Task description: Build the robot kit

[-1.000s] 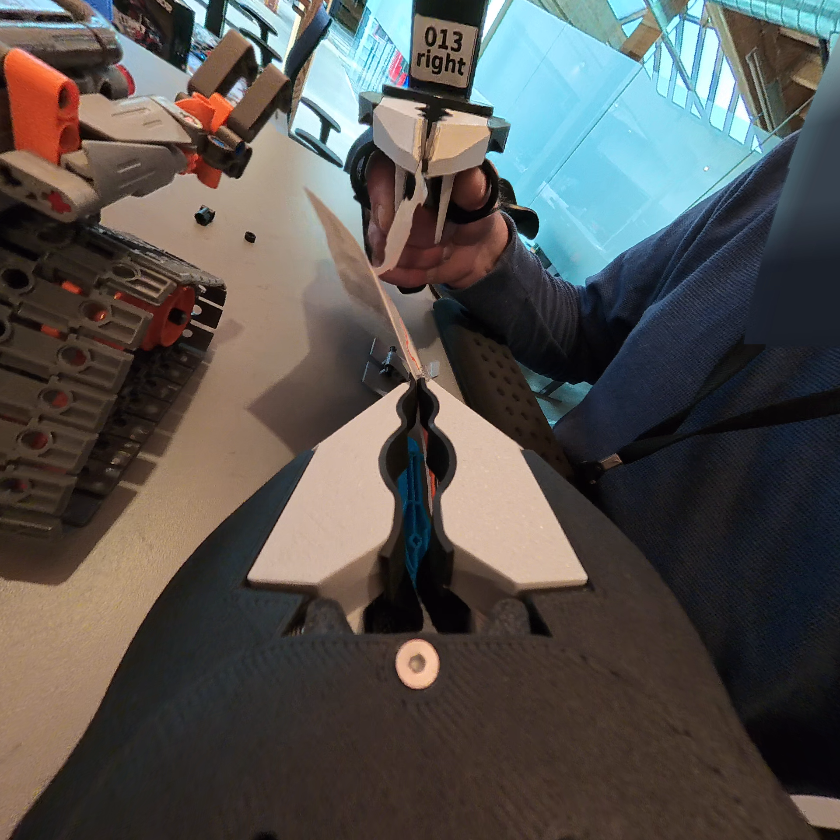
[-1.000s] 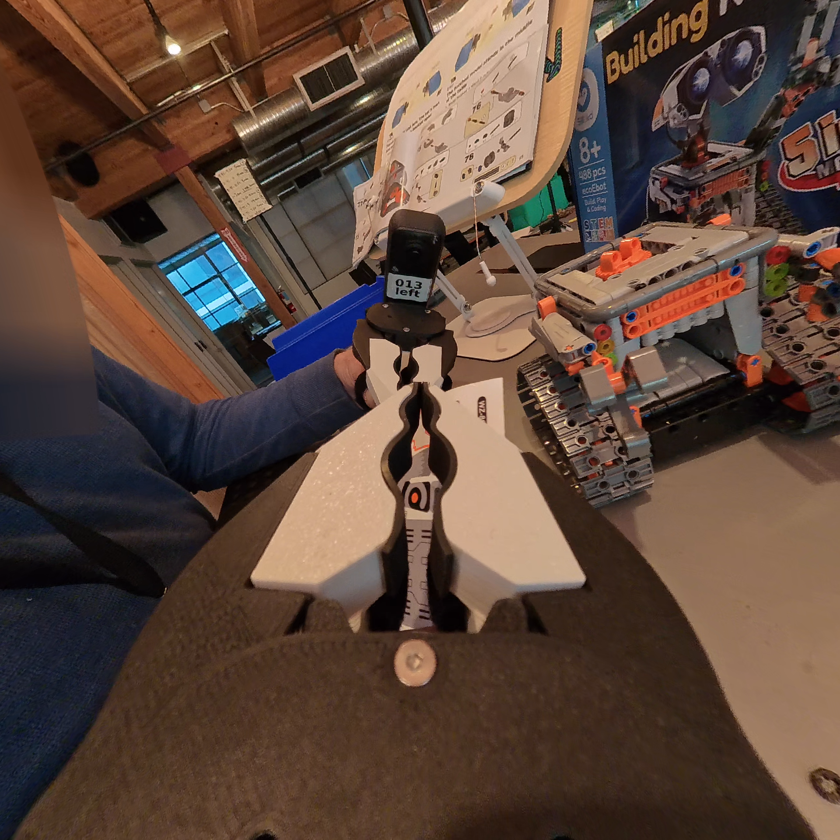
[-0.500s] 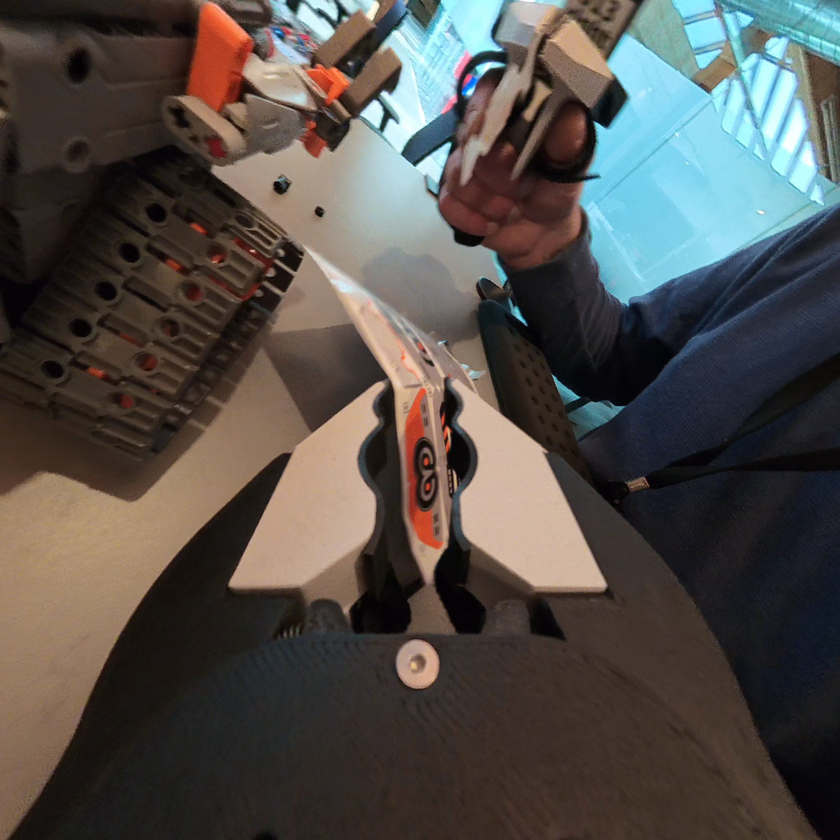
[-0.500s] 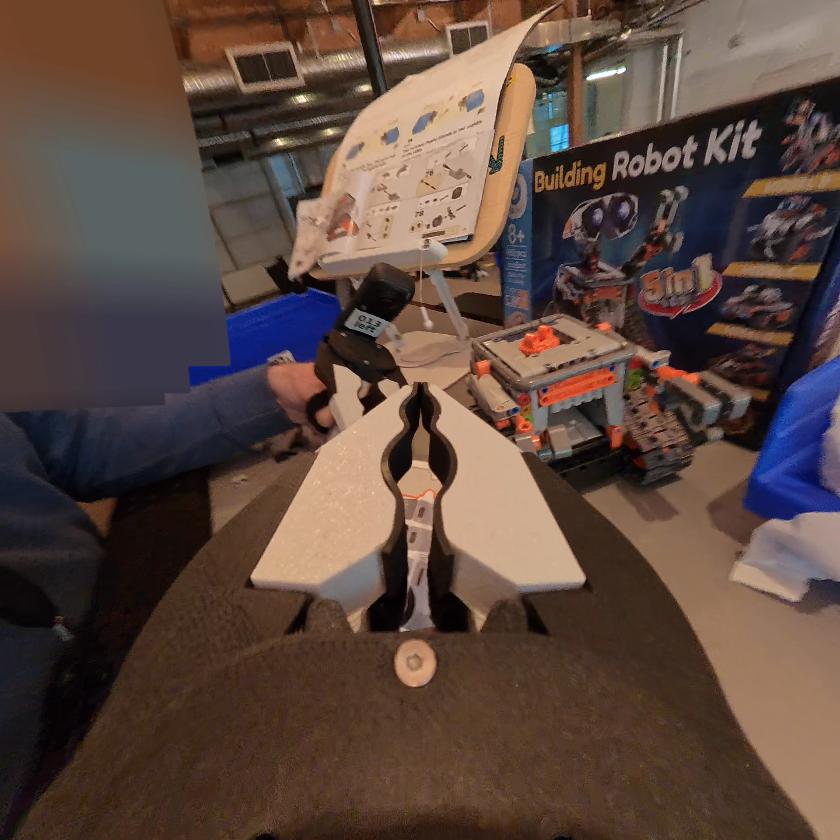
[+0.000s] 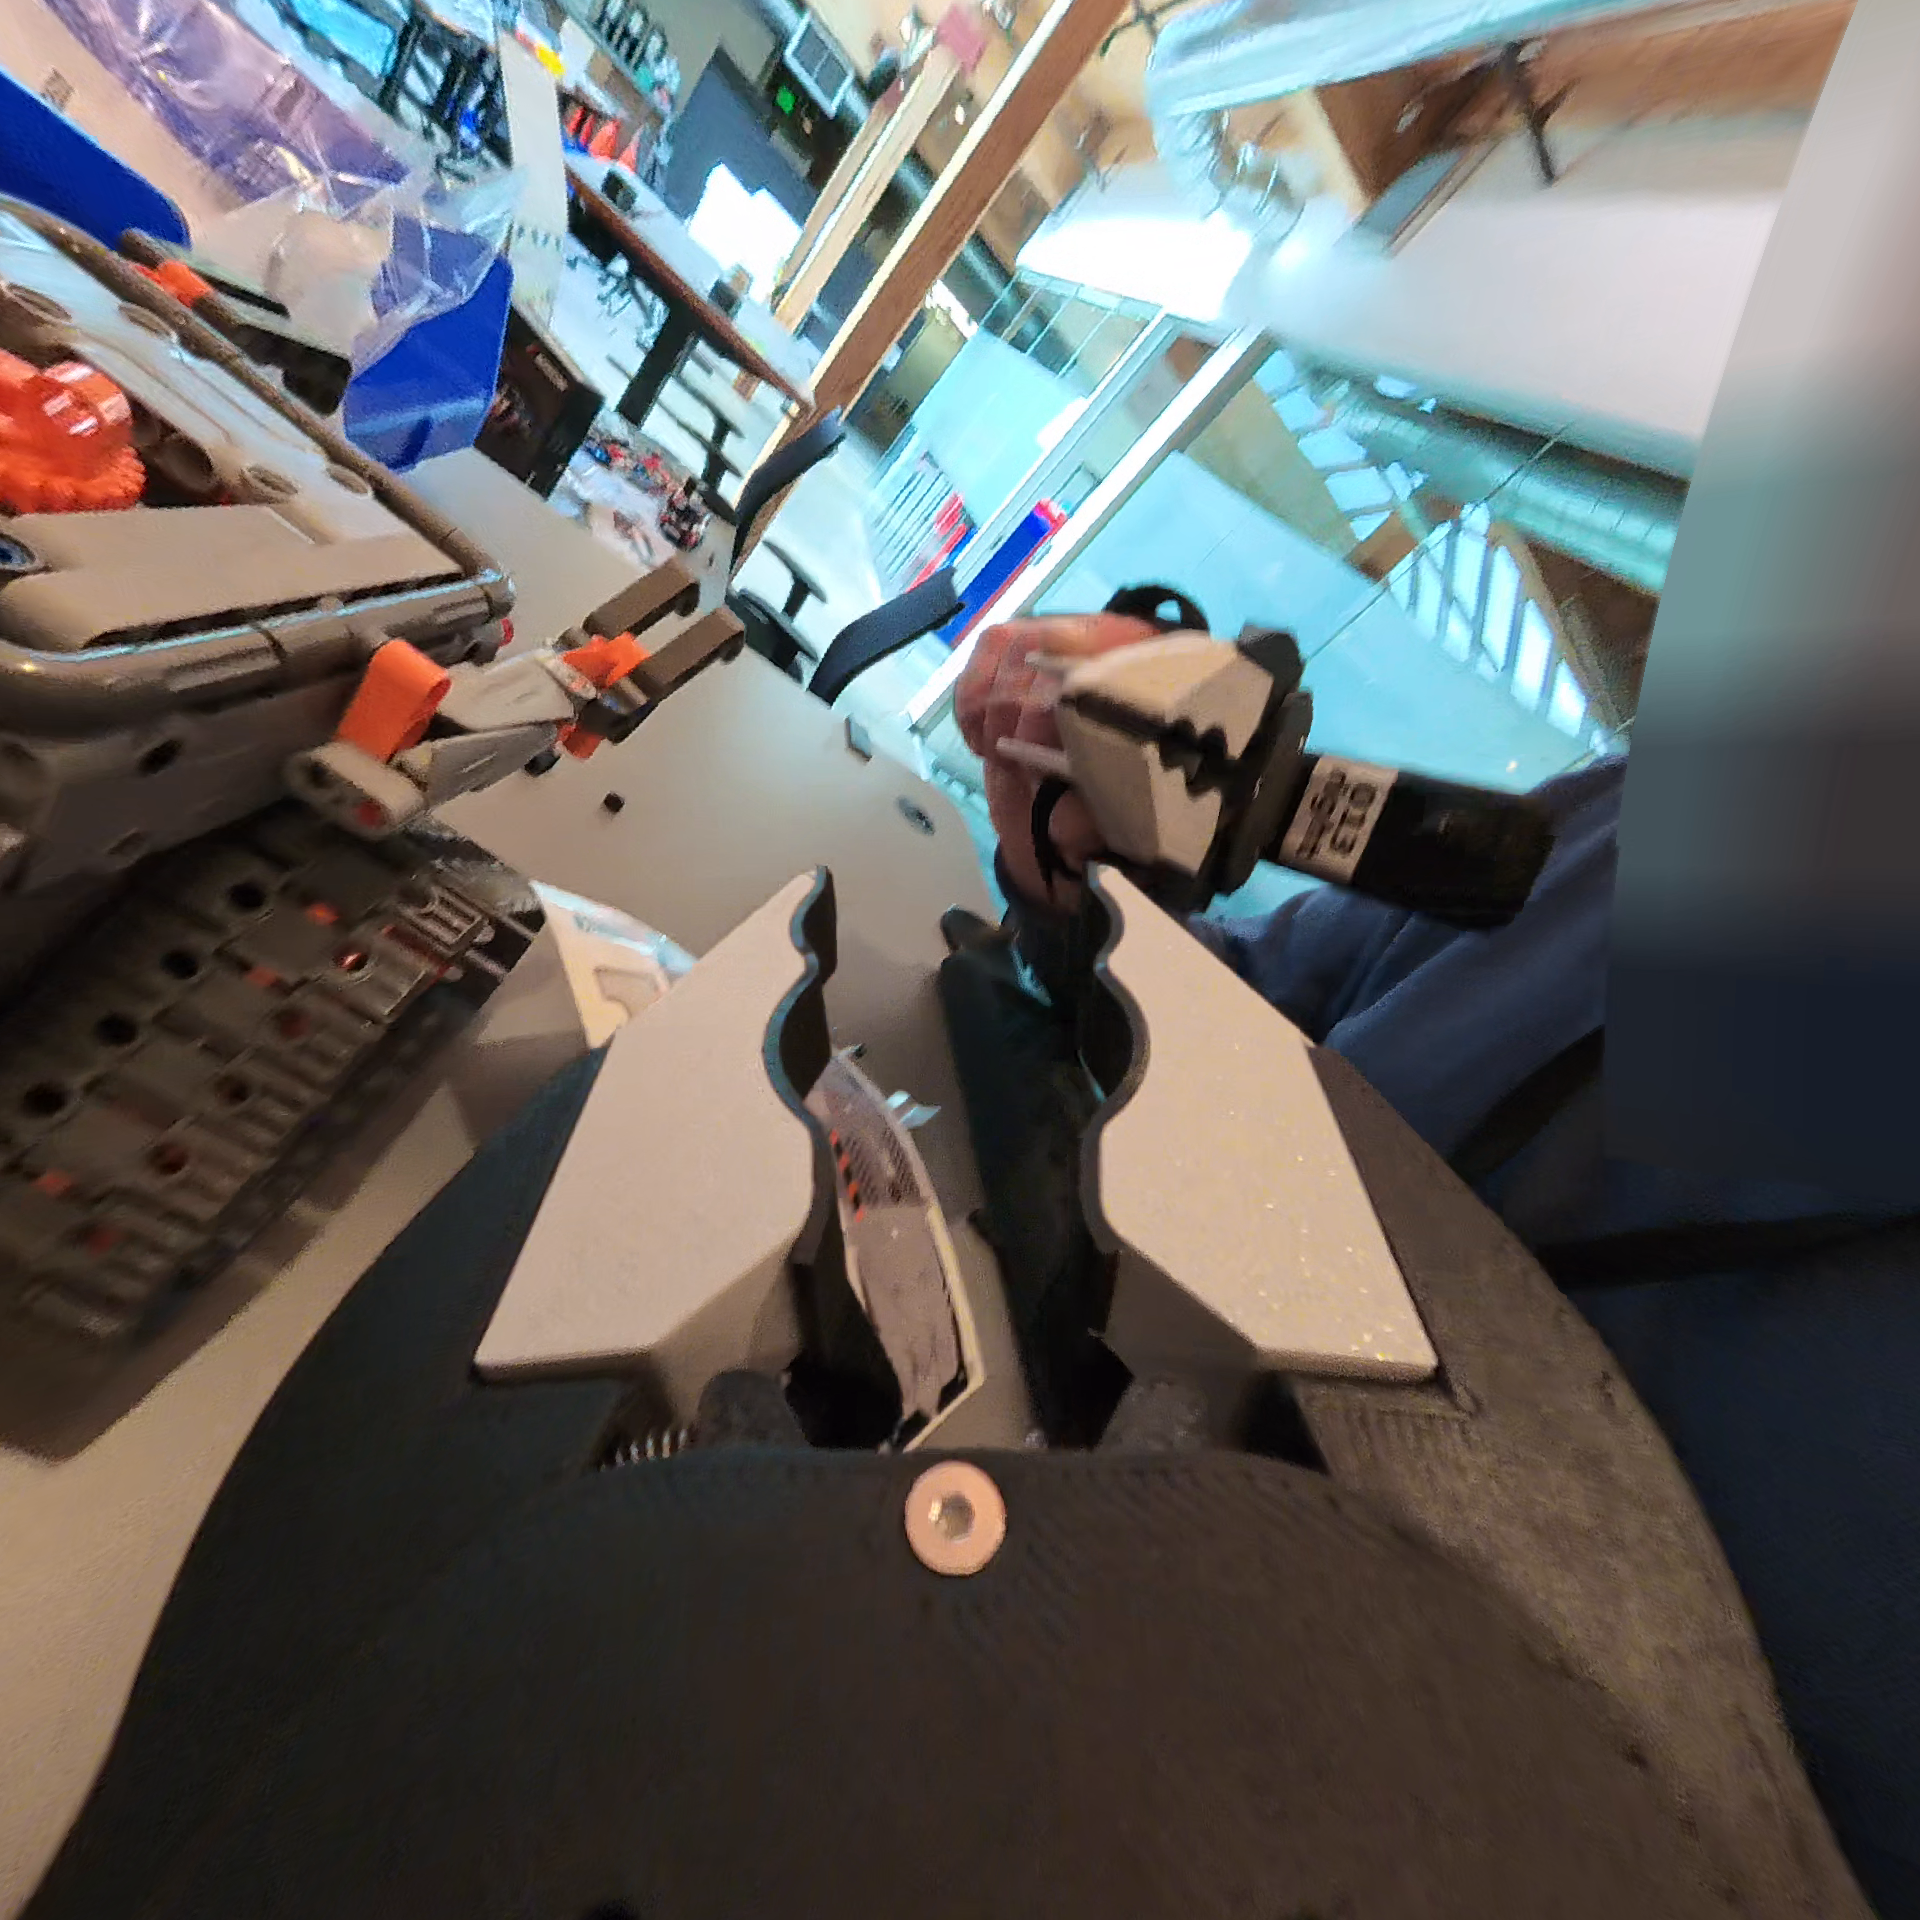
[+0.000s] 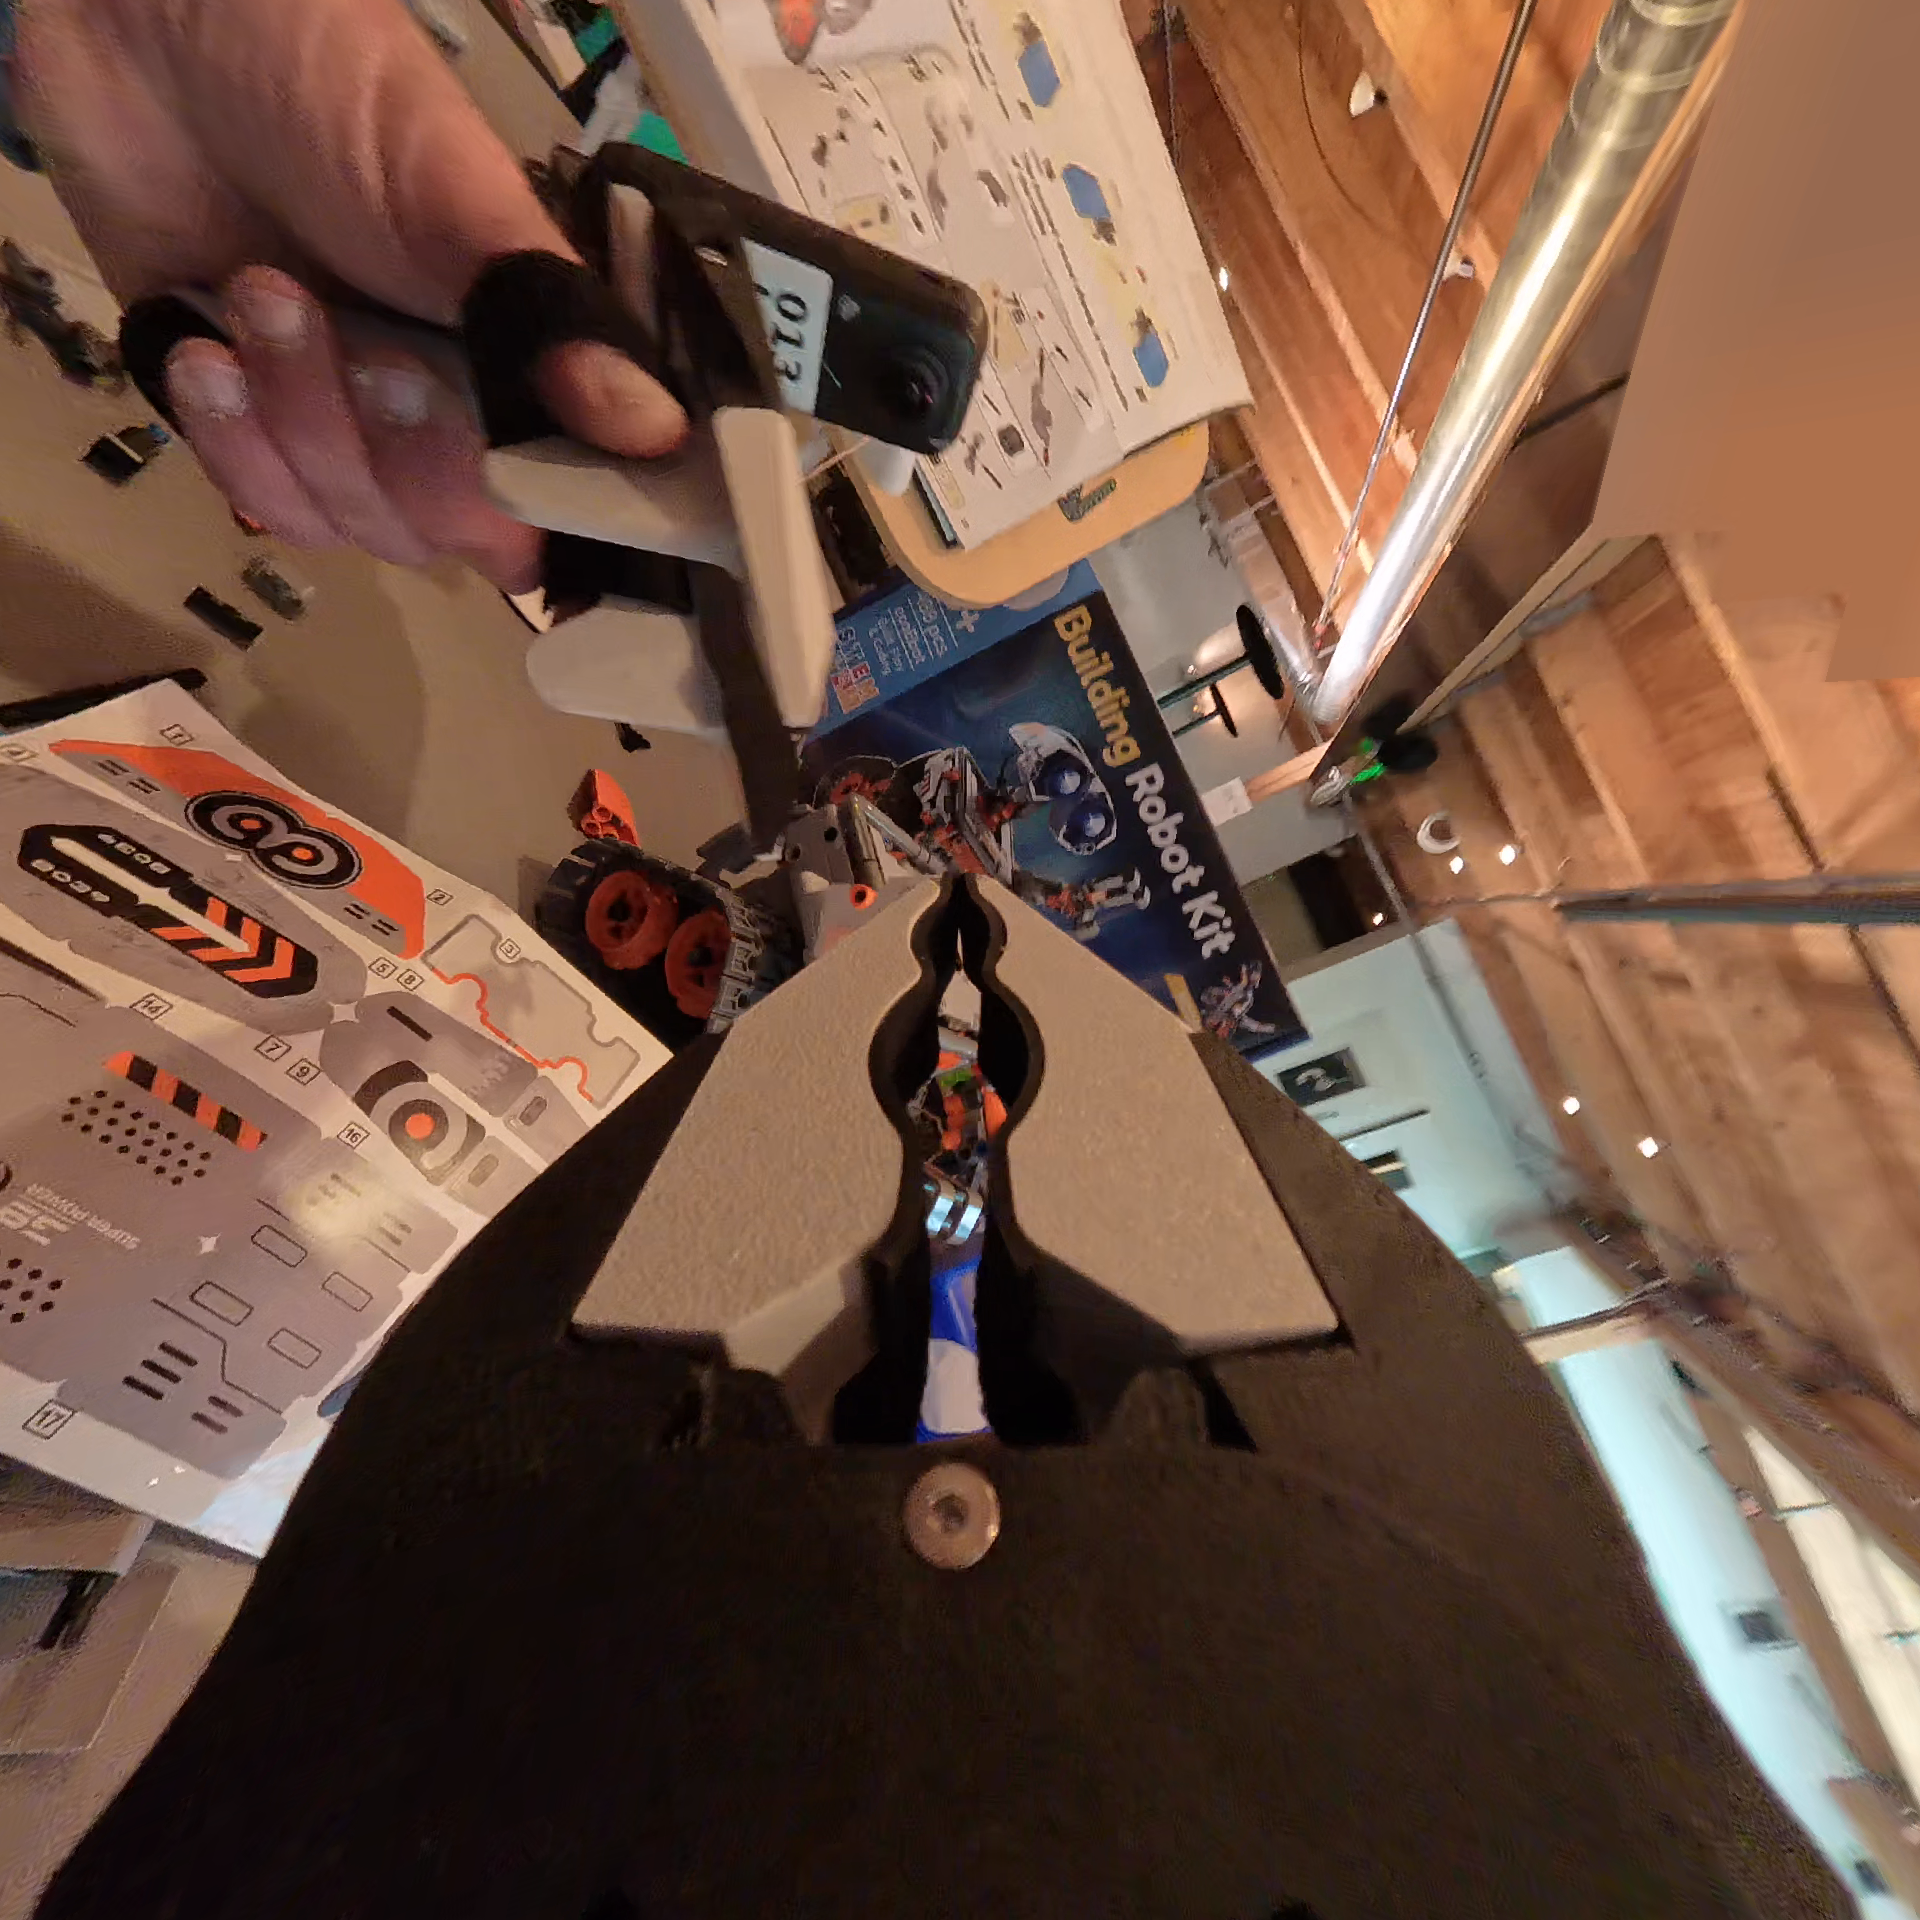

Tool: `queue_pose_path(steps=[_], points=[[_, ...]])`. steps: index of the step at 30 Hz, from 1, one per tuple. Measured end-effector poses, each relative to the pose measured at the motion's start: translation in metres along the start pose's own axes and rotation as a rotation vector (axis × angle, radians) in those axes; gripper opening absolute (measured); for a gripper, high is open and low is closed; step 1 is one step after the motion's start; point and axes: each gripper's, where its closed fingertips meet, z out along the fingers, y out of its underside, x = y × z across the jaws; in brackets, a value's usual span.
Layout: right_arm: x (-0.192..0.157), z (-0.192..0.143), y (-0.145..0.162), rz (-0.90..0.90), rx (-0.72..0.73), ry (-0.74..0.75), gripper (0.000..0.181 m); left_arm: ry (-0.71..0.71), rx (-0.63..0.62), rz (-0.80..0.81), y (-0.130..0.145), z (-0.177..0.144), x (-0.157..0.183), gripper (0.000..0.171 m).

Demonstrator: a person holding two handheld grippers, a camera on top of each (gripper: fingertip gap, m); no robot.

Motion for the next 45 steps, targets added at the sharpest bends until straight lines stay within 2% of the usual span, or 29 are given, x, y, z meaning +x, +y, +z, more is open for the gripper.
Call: queue_pose_path(steps=[4,8,13,18,23,26,27,30,33,38,45], points=[[-0.014,0.002,-0.009,-0.161,0.024,0.010,0.000,0.080,0.042,-0.080,-0.002,0.009,0.008,0.038],[-0.019,0.004,-0.007,-0.187,0.021,0.009,0.000,0.148,0.096,-0.142,-0.006,0.010,0.011,0.031],[-0.021,0.004,-0.008,-0.196,0.019,0.017,0.000,0.134,0.087,-0.169,-0.001,0.015,0.005,0.030],[-0.007,0.002,-0.007,-0.165,0.007,0.049,0.000,0.017,0.102,-0.157,-0.001,0.003,-0.019,0.035],[0.006,0.006,-0.002,-0.179,-0.012,0.071,0.000,0.004,0.103,-0.125,-0.007,-0.001,-0.015,0.035],[0.019,0.011,0.006,-0.118,-0.030,0.053,0.000,-0.043,0.063,-0.052,-0.006,-0.001,-0.014,0.034],[0.023,0.014,0.013,-0.045,-0.044,0.019,0.000,-0.058,0.064,-0.021,-0.010,-0.002,-0.013,0.034],[0.047,0.023,0.025,0.123,-0.042,-0.030,0.000,-0.200,0.041,0.153,-0.025,-0.011,-0.019,0.035],[0.064,0.037,0.040,0.177,-0.081,-0.071,0.000,-0.331,-0.007,0.310,-0.037,-0.014,-0.031,0.038],[0.069,0.063,0.058,0.113,-0.122,-0.084,0.000,-0.477,-0.056,0.435,-0.059,-0.020,-0.062,0.044],[0.049,0.090,0.072,-0.074,-0.156,-0.091,0.000,-0.540,-0.142,0.552,-0.068,-0.011,-0.086,0.048]])
